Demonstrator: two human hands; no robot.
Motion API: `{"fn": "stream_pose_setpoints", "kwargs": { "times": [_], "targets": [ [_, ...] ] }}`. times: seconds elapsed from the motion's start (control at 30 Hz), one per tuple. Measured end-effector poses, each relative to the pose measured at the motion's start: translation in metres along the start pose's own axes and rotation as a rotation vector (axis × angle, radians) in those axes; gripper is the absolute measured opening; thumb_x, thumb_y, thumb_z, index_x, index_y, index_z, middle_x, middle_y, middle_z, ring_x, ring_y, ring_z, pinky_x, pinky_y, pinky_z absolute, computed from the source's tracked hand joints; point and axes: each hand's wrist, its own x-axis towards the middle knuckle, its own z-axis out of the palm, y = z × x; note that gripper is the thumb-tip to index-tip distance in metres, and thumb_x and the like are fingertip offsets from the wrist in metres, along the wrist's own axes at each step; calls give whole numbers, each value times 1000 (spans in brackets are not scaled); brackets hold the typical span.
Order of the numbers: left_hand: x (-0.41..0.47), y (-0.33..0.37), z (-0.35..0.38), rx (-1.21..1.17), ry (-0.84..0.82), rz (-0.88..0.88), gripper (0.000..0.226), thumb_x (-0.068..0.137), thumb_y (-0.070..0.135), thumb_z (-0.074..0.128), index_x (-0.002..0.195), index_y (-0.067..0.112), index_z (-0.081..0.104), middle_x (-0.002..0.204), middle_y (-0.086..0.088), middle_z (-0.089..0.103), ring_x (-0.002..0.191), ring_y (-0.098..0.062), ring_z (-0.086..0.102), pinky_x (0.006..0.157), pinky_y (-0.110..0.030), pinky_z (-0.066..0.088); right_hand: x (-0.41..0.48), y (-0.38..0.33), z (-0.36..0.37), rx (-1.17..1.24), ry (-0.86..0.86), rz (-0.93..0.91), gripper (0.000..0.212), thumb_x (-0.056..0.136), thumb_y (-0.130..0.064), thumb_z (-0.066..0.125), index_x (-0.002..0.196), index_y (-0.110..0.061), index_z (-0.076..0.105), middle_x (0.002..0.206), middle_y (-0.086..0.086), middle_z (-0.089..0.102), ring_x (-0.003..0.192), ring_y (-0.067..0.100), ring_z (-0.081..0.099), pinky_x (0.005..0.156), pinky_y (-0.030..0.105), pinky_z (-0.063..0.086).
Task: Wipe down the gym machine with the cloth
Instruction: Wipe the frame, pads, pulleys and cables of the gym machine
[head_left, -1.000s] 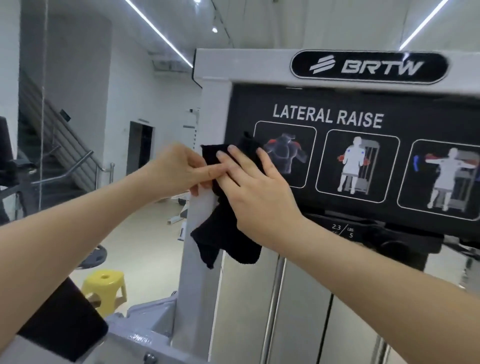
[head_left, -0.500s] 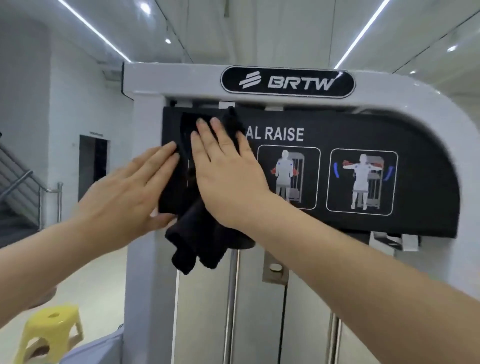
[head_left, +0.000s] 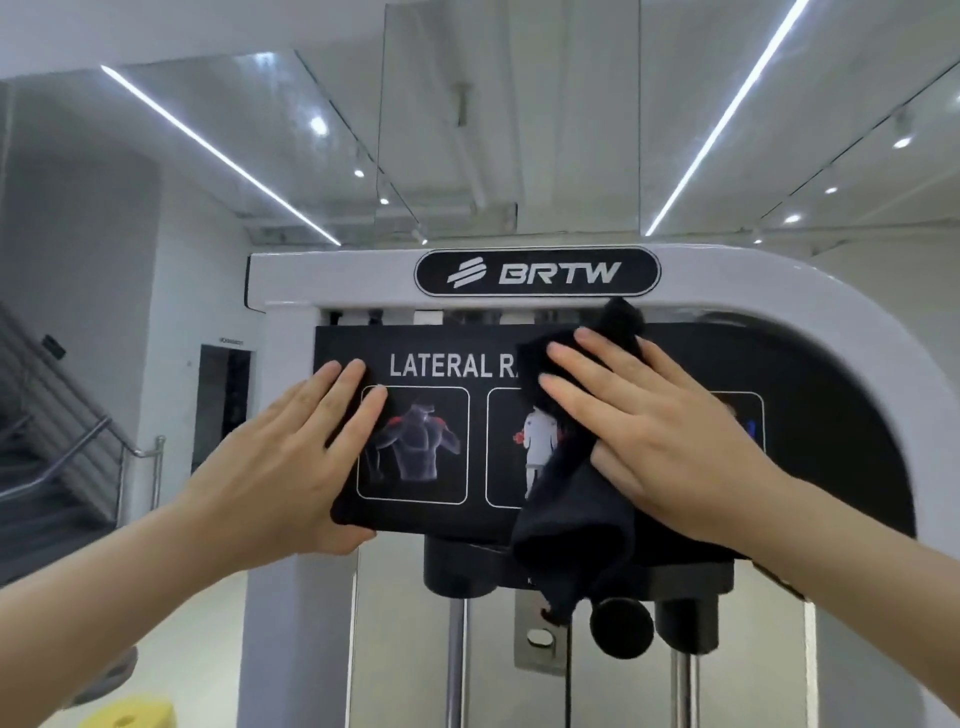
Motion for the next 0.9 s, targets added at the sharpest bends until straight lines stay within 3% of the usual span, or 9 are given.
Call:
{"fn": "stream_pose_setpoints", "kwargs": {
  "times": [0.13, 0.27, 0.37, 0.43, 0.53, 0.6, 0.67, 0.73, 0.9],
  "targets": [
    [-1, 9, -11, 10, -44, -36, 116, 57, 70, 75, 138, -7, 44, 144, -32, 38, 132, -46, 42, 102, -55, 41, 52, -31, 12, -35, 61, -8, 56, 93, -30, 35, 148, -18, 39, 157, 5, 29, 148, 24, 18, 120, 47, 14],
    [6, 16, -29, -27, 1, -8, 108, 60, 70, 69, 139, 0, 47, 148, -19, 41, 131, -37, 46, 95, -46, 44, 34, -51, 29, -118, -3, -144, 56, 99, -41, 34, 148, -16, 37, 158, 6, 27, 148, 24, 18, 119, 49, 14],
    [15, 24, -38, 5, 3, 52, 106, 63, 73, 65, 144, 9, 42, 150, -13, 40, 128, -39, 49, 78, -43, 57, -5, -17, 27, -150, 105, 87, 55, 93, -32, 39, 144, -13, 43, 155, 9, 35, 145, 30, 27, 117, 53, 18],
    [18, 30, -37, 43, -13, 71, 104, 64, 70, 67, 144, 9, 44, 148, -19, 41, 123, -47, 49, 82, -50, 56, -13, 2, 21, -156, 162, 281, 57, 89, -30, 41, 142, -10, 46, 152, 15, 38, 142, 35, 31, 116, 56, 20],
    [20, 29, -29, -37, 18, 53, 87, 72, 50, 73, 143, 9, 44, 148, -21, 38, 128, -48, 40, 91, -57, 51, 22, -19, 17, -138, 148, 210, 60, 91, -35, 39, 145, -10, 42, 153, 18, 33, 144, 36, 27, 119, 52, 14],
    [25, 31, -30, -170, 80, -10, 59, 73, 28, 65, 128, 10, 52, 141, -17, 43, 126, -41, 42, 88, -58, 52, 50, -51, 23, -111, 100, 35, 63, 93, -40, 34, 150, -12, 32, 158, 17, 22, 146, 32, 20, 120, 49, 5],
    [33, 38, -36, -305, 96, -67, 33, 69, 26, 49, 99, 14, 56, 129, -10, 45, 114, -34, 44, 77, -56, 54, 55, -66, 31, -109, 50, -52, 62, 96, -37, 29, 152, -10, 26, 160, 16, 16, 146, 31, 19, 119, 48, 2],
    [38, 45, -37, -312, 104, 14, 31, 67, 29, 37, 88, 18, 56, 121, -8, 47, 105, -32, 46, 69, -54, 55, 33, -56, 33, -128, 49, -58, 60, 96, -31, 31, 151, -10, 29, 160, 14, 18, 146, 31, 21, 119, 48, 6],
    [27, 65, -50, -166, 79, 210, 57, 76, 37, 37, 130, 25, 53, 134, -7, 51, 110, -25, 54, 59, -35, 58, -52, -2, 22, -78, 138, 131, 62, 83, -20, 44, 144, -11, 45, 155, 11, 33, 145, 30, 25, 117, 49, 21]
  ]
}}
